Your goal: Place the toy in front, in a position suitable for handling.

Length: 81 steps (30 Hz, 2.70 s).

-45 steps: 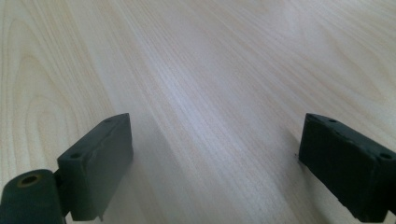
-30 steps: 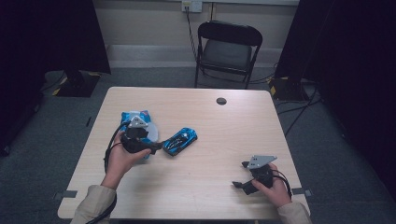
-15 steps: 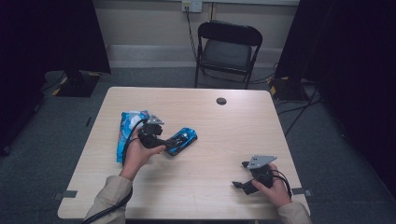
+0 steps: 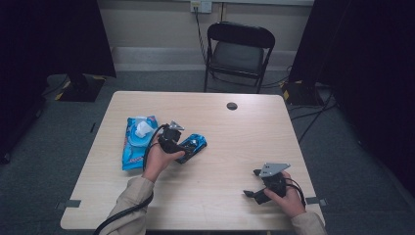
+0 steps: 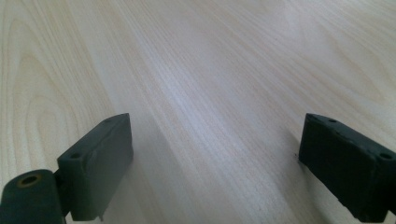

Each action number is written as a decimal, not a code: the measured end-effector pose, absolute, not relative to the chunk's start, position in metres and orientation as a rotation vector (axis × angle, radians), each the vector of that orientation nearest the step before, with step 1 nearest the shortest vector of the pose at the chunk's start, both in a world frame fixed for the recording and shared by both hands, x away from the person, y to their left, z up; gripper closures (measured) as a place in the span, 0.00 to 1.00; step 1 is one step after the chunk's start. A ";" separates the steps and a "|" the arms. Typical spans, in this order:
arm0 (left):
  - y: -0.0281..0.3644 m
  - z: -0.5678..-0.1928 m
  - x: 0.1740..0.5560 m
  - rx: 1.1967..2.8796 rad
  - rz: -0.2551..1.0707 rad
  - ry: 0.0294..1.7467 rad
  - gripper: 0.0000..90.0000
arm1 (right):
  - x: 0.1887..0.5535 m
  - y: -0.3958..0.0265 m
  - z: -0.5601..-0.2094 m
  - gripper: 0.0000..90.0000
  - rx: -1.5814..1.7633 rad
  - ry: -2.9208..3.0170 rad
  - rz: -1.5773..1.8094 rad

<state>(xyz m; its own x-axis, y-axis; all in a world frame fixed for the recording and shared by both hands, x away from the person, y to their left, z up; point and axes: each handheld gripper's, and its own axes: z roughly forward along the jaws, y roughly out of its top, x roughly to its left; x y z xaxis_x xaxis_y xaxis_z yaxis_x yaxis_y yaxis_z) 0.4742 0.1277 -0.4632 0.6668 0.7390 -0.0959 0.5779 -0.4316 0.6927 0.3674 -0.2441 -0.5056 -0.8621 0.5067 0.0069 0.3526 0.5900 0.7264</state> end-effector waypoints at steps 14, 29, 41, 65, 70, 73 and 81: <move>0.116 -0.482 0.485 2.210 0.289 1.009 0.20 | 0.367 -0.244 -0.506 0.10 0.716 2.618 1.130; 0.112 -0.494 0.488 2.236 0.304 1.010 0.21 | 0.368 -0.244 -0.506 0.10 0.715 2.618 1.131; 0.110 -0.489 0.482 2.281 0.333 1.031 0.29 | 0.368 -0.244 -0.506 0.10 0.714 2.619 1.133; 0.105 -0.470 0.475 2.274 0.311 1.030 0.32 | 0.368 -0.244 -0.506 0.10 0.714 2.619 1.132; 0.092 -0.463 0.467 2.276 0.306 0.998 0.32 | 0.368 -0.244 -0.506 0.10 0.714 2.619 1.132; 0.082 -0.459 0.461 2.273 0.307 0.972 0.32 | 0.368 -0.244 -0.506 0.10 0.714 2.619 1.132; 0.053 -0.462 0.448 2.297 0.262 0.908 0.32 | 0.368 -0.244 -0.506 0.10 0.714 2.620 1.129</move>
